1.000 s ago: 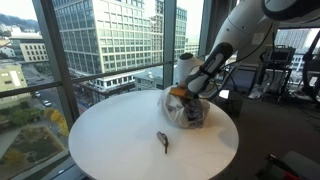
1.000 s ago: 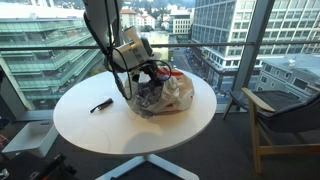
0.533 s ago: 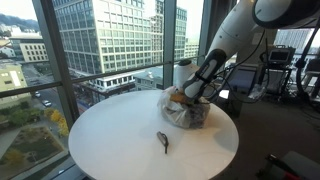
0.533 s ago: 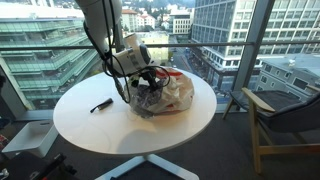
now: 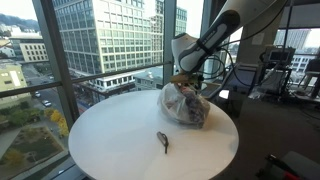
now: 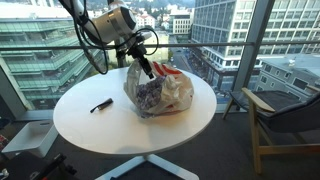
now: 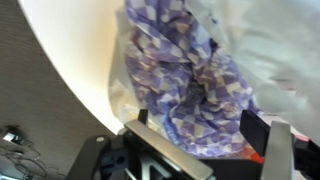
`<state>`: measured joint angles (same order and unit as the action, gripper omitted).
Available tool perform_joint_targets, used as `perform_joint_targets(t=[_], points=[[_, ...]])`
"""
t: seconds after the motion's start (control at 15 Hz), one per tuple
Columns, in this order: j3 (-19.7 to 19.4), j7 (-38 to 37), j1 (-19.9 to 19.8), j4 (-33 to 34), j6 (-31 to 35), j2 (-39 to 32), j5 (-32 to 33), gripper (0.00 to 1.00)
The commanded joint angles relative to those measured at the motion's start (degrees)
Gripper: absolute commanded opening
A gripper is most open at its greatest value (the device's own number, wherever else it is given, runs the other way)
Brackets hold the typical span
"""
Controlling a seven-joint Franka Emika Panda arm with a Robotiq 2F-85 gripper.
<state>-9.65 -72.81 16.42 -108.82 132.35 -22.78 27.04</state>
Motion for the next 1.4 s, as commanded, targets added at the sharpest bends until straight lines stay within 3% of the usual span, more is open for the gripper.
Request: perform_joint_targets(t=[0.0,0.07,0.2,0.4,0.6,0.87,1.33], points=[[4.4,6.1,-0.2,-4.7,-16.6,9.7,-3.6,1.00],[3.8,7.2,1.5,-5.3,-21.0,11.0,-4.9,1.00],[9.1,10.6,-1.2,-6.7,-27.4,13.2,-7.2,1.00],[13.7,16.3,-1.5,-10.3,-26.0,14.9,-12.6,1.00],[17.1,21.6,-1.0,-11.8,-22.3,11.9,-17.2,1.00],[20.2,29.0,-0.1,-12.7,-11.3,5.3,-19.4,1.00],[18.9,33.9,3.3,-9.2,2.7,-5.8,-17.4,1.00]])
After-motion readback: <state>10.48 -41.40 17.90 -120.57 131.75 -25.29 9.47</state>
